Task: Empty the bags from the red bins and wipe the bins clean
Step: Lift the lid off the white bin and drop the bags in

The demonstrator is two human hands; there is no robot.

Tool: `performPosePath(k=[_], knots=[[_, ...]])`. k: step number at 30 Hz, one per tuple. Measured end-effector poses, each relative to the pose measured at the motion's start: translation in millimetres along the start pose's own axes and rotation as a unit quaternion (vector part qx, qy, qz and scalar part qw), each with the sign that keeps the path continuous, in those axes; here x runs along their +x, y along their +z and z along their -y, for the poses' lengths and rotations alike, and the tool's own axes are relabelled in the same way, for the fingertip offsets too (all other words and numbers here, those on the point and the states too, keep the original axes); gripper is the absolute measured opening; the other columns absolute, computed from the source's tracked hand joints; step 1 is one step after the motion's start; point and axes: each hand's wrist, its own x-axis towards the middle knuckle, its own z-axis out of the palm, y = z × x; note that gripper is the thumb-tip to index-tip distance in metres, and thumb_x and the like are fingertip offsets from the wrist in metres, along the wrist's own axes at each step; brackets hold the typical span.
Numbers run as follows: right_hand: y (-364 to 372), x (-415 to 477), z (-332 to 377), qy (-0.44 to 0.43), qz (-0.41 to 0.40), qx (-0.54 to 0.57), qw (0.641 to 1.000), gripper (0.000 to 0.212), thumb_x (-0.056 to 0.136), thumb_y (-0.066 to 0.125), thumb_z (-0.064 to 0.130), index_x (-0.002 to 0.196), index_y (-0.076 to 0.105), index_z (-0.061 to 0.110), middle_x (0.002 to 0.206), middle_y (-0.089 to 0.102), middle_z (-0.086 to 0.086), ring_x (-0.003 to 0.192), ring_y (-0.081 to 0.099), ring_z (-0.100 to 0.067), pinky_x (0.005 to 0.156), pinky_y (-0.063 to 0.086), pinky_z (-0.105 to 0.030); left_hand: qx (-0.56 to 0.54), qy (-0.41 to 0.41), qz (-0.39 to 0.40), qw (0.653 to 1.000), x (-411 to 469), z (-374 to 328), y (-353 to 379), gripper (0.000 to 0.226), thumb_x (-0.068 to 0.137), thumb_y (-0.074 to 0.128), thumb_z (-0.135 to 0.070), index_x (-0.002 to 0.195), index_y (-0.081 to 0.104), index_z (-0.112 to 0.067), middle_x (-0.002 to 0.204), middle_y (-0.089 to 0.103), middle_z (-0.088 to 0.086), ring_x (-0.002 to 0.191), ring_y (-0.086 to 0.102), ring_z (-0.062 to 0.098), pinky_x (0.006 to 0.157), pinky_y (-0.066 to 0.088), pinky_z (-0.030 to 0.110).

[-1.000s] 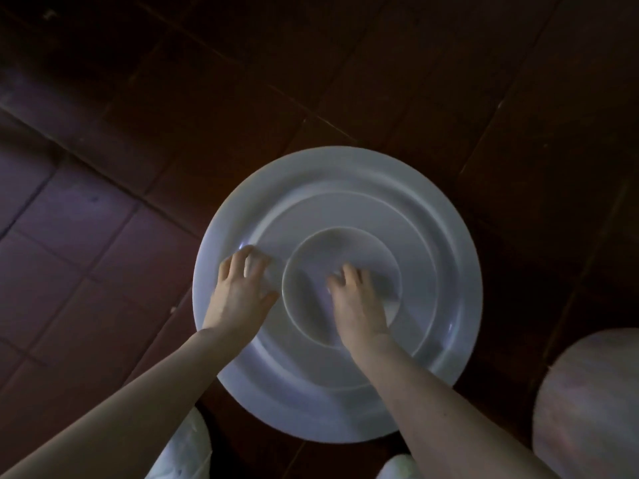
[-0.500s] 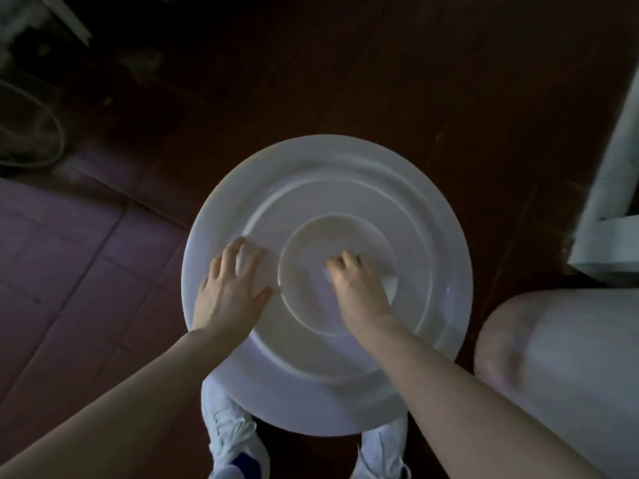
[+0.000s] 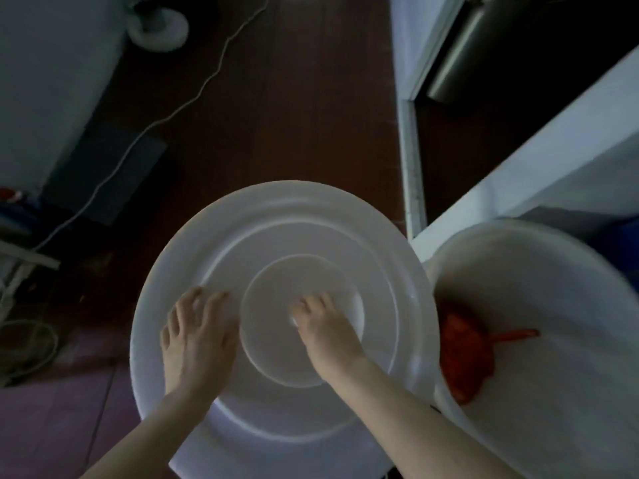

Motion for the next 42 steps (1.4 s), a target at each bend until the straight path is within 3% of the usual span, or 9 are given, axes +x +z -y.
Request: performPosePath(k=[2, 5, 8, 11, 18, 20, 23, 28, 42], knots=[[-28.2, -14.9, -11.5, 0.018, -0.039, -0.003, 0.999, 0.021, 0.095, 0.052, 0.014, 0.114, 0.062, 0.019, 0.109, 0.06, -0.004, 0.107, 0.054, -0.027, 0.082, 0.052, -0.035, -0.008, -0.001, -0.01, 1.0, 5.3, -34.8, -13.3, 0.047, 0.083, 0.07, -0.016, 0.128, 0.055, -0.018, 0.14, 0.037, 0.011, 0.124, 0.039, 0.039, 0.097, 0.037, 0.055], [-59.1, -33.2, -33.2, 0.028, -0.068, 0.015, 0.997, 0.022, 0.089, 0.055, 0.006, 0.107, 0.063, 0.014, 0.104, 0.061, -0.008, 0.104, 0.056, -0.032, 0.086, 0.051, -0.036, -0.003, 0.029, -0.038, 0.999, 9.6, -80.8, -27.1, 0.044, 0.084, 0.069, -0.017, 0.125, 0.055, -0.018, 0.137, 0.04, 0.009, 0.12, 0.044, 0.039, 0.094, 0.04, 0.055], [-79.0, -51.4, -63.5, 0.067, -0.06, 0.044, 0.995, 0.025, 0.094, 0.043, 0.006, 0.115, 0.056, 0.012, 0.114, 0.054, -0.012, 0.115, 0.046, -0.034, 0.094, 0.045, -0.041, 0.015, 0.064, -0.038, 0.997, 11.4, -125.3, -28.3, 0.042, 0.085, 0.068, -0.018, 0.124, 0.055, -0.016, 0.135, 0.042, 0.011, 0.119, 0.044, 0.039, 0.093, 0.041, 0.056], [-91.3, -71.8, -105.9, 0.116, -0.054, 0.041, 0.991, 0.029, 0.098, 0.037, 0.01, 0.123, 0.053, 0.015, 0.122, 0.05, -0.009, 0.12, 0.04, -0.032, 0.1, 0.039, -0.04, 0.039, 0.108, 0.001, 0.993, 12.4, -171.2, -18.3, 0.045, 0.086, 0.068, -0.02, 0.129, 0.055, -0.015, 0.136, 0.043, 0.013, 0.12, 0.045, 0.038, 0.093, 0.043, 0.054], [-90.9, -134.1, -219.8, 0.191, -0.016, 0.048, 0.98, 0.024, 0.095, 0.043, 0.012, 0.116, 0.054, 0.016, 0.118, 0.05, -0.008, 0.116, 0.042, -0.029, 0.094, 0.04, -0.038, 0.026, 0.19, 0.128, 0.973, 3.4, -262.8, 54.5, 0.049, 0.087, 0.067, -0.022, 0.134, 0.053, -0.015, 0.137, 0.043, 0.013, 0.123, 0.045, 0.037, 0.093, 0.048, 0.052], [-89.7, -152.6, -246.6, 0.217, -0.014, 0.045, 0.975, 0.018, 0.093, 0.054, 0.018, 0.11, 0.058, 0.017, 0.112, 0.054, -0.008, 0.11, 0.047, -0.029, 0.089, 0.045, -0.037, 0.031, 0.212, 0.159, 0.964, -2.3, -284.6, 80.9, 0.052, 0.088, 0.066, -0.024, 0.138, 0.051, -0.018, 0.14, 0.041, 0.011, 0.126, 0.044, 0.035, 0.094, 0.048, 0.05], [-82.5, -177.1, -284.0, 0.263, -0.032, 0.055, 0.963, 0.019, 0.073, 0.076, 0.007, 0.088, 0.067, 0.014, 0.087, 0.061, -0.009, 0.086, 0.06, -0.031, 0.063, 0.052, -0.032, 0.06, 0.249, 0.204, 0.945, -10.9, -311.7, 115.6, 0.057, 0.091, 0.062, -0.028, 0.145, 0.042, -0.025, 0.147, 0.035, 0.006, 0.132, 0.037, 0.028, 0.098, 0.046, 0.045], [-55.7, -205.9, -341.0, 0.309, 0.007, 0.06, 0.949, 0.033, 0.096, 0.045, 0.012, 0.127, 0.052, 0.018, 0.124, 0.05, -0.005, 0.119, 0.041, -0.028, 0.088, 0.044, -0.036, 0.112, 0.309, 0.266, 0.906, -20.3, -341.0, 160.6, 0.062, 0.094, 0.057, -0.03, 0.149, 0.029, -0.031, 0.153, 0.024, 0.002, 0.138, 0.028, 0.022, 0.102, 0.043, 0.037], [-27.3, -210.6, -387.2, 0.34, 0.012, 0.077, 0.937, 0.029, 0.096, 0.044, 0.012, 0.123, 0.053, 0.018, 0.123, 0.048, -0.007, 0.118, 0.041, -0.027, 0.086, 0.045, -0.037, 0.189, 0.326, 0.277, 0.884, -18.8, -365.3, 210.2, 0.064, 0.093, 0.057, -0.03, 0.149, 0.028, -0.03, 0.152, 0.025, 0.004, 0.137, 0.03, 0.025, 0.1, 0.043, 0.039]])
